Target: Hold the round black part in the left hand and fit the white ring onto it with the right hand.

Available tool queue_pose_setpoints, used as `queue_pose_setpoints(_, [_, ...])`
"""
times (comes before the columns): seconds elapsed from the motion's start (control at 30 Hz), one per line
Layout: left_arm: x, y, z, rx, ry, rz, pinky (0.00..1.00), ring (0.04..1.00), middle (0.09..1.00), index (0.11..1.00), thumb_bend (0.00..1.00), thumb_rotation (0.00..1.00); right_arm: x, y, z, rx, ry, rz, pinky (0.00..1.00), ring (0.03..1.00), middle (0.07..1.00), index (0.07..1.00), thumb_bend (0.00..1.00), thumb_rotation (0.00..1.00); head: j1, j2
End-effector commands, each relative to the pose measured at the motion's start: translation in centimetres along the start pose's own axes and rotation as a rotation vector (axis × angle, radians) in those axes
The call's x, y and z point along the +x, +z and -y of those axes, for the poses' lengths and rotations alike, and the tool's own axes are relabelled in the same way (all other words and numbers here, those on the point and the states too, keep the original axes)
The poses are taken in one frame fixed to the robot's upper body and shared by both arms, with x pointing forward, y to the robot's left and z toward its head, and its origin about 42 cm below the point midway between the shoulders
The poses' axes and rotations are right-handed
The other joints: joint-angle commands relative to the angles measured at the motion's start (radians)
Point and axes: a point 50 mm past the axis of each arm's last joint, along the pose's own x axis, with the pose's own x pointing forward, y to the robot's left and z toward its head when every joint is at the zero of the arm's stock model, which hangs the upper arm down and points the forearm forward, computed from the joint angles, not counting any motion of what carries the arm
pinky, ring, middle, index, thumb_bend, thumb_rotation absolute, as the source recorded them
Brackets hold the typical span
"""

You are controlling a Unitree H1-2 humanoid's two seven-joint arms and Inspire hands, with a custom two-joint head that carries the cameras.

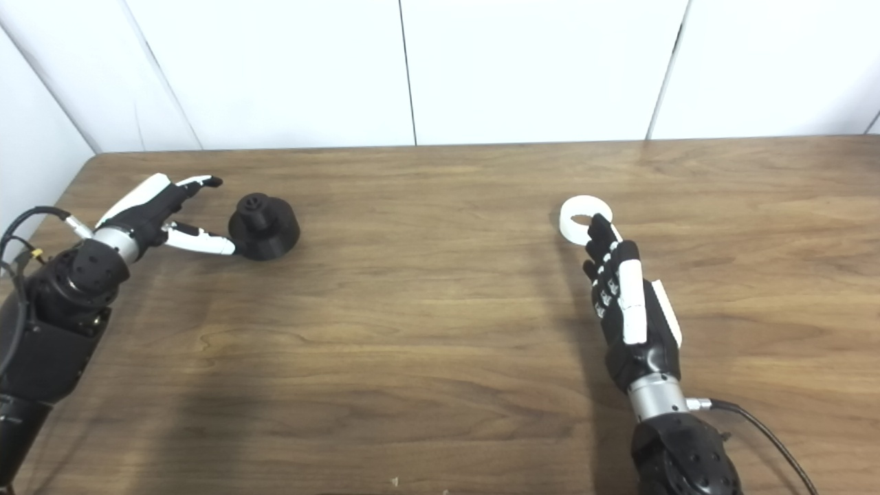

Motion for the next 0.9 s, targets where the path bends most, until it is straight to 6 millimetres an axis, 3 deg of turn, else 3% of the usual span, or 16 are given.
queue_pose_setpoints(0.0, [0.6, 0.9, -3.4, 0.062, 0.076, 0.033, 0.94, 1.0, 1.0, 0.924, 0.99, 0.29, 0.0, 1.5, -0.3, -0.003, 0.009, 0.092, 1.0, 0.99, 0.973, 0.952, 0.61, 1.0, 0.001, 0.001])
queue_pose_setpoints(0.47, [1.1, 2.1, -2.7, 0.078, 0.054, 0.034, 0.91, 1.0, 1.0, 0.933, 1.0, 0.27, 0.0, 1.8, -0.3, -0.005, 0.002, 0.095, 1.0, 0.985, 0.965, 0.947, 0.62, 1.0, 0.001, 0.007])
queue_pose_setpoints(0.87, [1.4, 3.0, -1.5, 0.072, 0.024, 0.072, 0.95, 1.0, 1.0, 0.934, 0.97, 0.25, -0.1, 1.8, -0.1, -0.007, -0.005, 0.102, 1.0, 0.977, 0.961, 0.942, 0.64, 1.0, -0.004, 0.012])
